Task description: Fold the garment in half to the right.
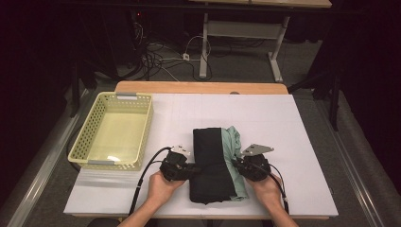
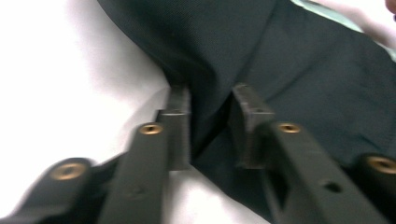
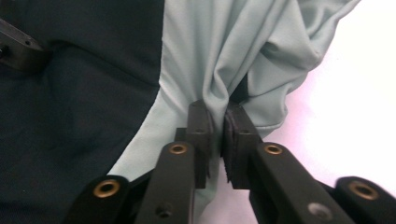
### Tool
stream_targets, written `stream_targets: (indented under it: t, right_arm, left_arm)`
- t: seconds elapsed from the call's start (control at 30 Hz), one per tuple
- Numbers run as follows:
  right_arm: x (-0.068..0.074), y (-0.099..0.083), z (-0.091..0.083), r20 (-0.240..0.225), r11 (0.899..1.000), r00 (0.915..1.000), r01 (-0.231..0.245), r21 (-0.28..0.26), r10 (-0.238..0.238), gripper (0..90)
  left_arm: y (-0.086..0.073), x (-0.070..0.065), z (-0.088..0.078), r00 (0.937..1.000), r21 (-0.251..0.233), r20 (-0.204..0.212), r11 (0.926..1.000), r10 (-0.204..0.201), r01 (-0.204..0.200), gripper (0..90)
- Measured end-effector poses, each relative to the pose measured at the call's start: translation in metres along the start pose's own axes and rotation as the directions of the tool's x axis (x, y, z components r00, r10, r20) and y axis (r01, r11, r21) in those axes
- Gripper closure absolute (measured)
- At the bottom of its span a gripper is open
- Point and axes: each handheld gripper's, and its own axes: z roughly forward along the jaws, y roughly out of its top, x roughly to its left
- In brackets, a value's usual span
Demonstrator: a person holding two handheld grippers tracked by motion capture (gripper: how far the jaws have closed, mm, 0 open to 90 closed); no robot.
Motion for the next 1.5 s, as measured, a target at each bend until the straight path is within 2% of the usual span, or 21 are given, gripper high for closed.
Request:
stream_targets:
  t: [0.07, 0.1, 0.27, 0.37, 0.43, 0.5, 0.57, 0.63, 0.77, 0.83, 0.93, 1.07, 1.27, 1.5]
  right_arm:
    - [-0.001, -0.001, 0.001, -0.013, 1.000, 0.9998, -0.013, -0.003, 0.013, 84.0]
    - [0.000, -0.001, 0.001, -0.024, 1.000, 0.9996, -0.015, 0.002, 0.016, 86.1]
    - [0.007, 0.000, 0.000, -0.061, 1.000, 0.9980, -0.017, -0.001, 0.017, 87.3]
    - [0.014, 0.001, 0.000, -0.078, 1.000, 0.9969, 0.002, -0.008, -0.003, 87.3]
    - [0.017, 0.002, 0.000, -0.090, 1.000, 0.9958, 0.013, -0.013, -0.014, 86.6]
    - [0.021, 0.001, 0.002, -0.099, 1.000, 0.9950, 0.017, -0.008, -0.018, 81.9]
    - [0.022, -0.001, 0.005, -0.092, 1.000, 0.9953, 0.030, 0.002, -0.030, 81.3]
    - [0.021, -0.004, 0.006, -0.092, 1.000, 0.9955, 0.023, -0.001, -0.023, 81.2]
    - [0.021, -0.007, 0.005, -0.083, 1.000, 0.9961, 0.031, 0.004, -0.030, 79.3]
    - [0.019, -0.007, 0.005, -0.096, 1.000, 0.9954, 0.009, 0.007, -0.008, 77.3]
    - [0.016, -0.006, 0.004, -0.104, 1.000, 0.9945, -0.005, 0.006, 0.005, 71.2]
    - [0.014, -0.002, -0.003, -0.113, 1.000, 0.9935, -0.012, -0.016, 0.010, 65.0]
    - [0.010, 0.000, -0.009, -0.125, 0.999, 0.9918, -0.030, -0.041, 0.024, 60.6]
    - [0.013, 0.004, -0.011, -0.124, 0.998, 0.9921, -0.024, -0.063, 0.016, 57.5]
  left_arm:
    - [0.002, -0.001, -0.004, 0.9998, 0.002, -0.001, 0.9998, 0.021, -0.021, 79.4]
    - [0.002, -0.001, -0.005, 0.9997, 0.005, -0.001, 0.9997, 0.023, -0.023, 80.4]
    - [0.002, -0.001, -0.018, 0.9998, -0.002, 0.001, 0.9998, 0.018, -0.018, 81.5]
    - [0.000, -0.001, -0.027, 0.9996, 0.001, -0.014, 0.9997, 0.023, -0.023, 81.5]
    - [-0.004, 0.001, -0.032, 0.9998, -0.003, -0.016, 0.9999, 0.010, -0.010, 81.4]
    - [-0.008, 0.003, -0.031, 0.9997, 0.009, -0.024, 0.9999, 0.012, -0.011, 81.1]
    - [-0.011, 0.003, -0.027, 0.9995, 0.029, -0.031, 0.9995, 0.011, -0.010, 81.0]
    - [-0.013, 0.000, -0.023, 0.9985, 0.044, -0.050, 0.9988, 0.024, -0.022, 81.0]
    - [-0.015, -0.004, -0.023, 0.9962, 0.036, -0.076, 0.9986, 0.042, -0.039, 80.2]
    - [-0.015, -0.004, -0.024, 0.9965, 0.027, -0.078, 0.9992, 0.030, -0.028, 75.2]
    - [-0.015, -0.006, -0.028, 0.9967, -0.012, -0.079, 0.9997, 0.019, -0.020, 61.8]
    - [-0.014, -0.008, -0.035, 0.9928, -0.053, -0.114, 0.9976, 0.039, -0.045, 51.3]
    - [-0.012, -0.005, -0.039, 0.9924, -0.081, -0.122, 0.9964, 0.016, -0.026, 47.2]
    - [-0.011, -0.005, -0.042, 0.9903, -0.102, -0.137, 0.9941, 0.024, -0.038, 44.8]
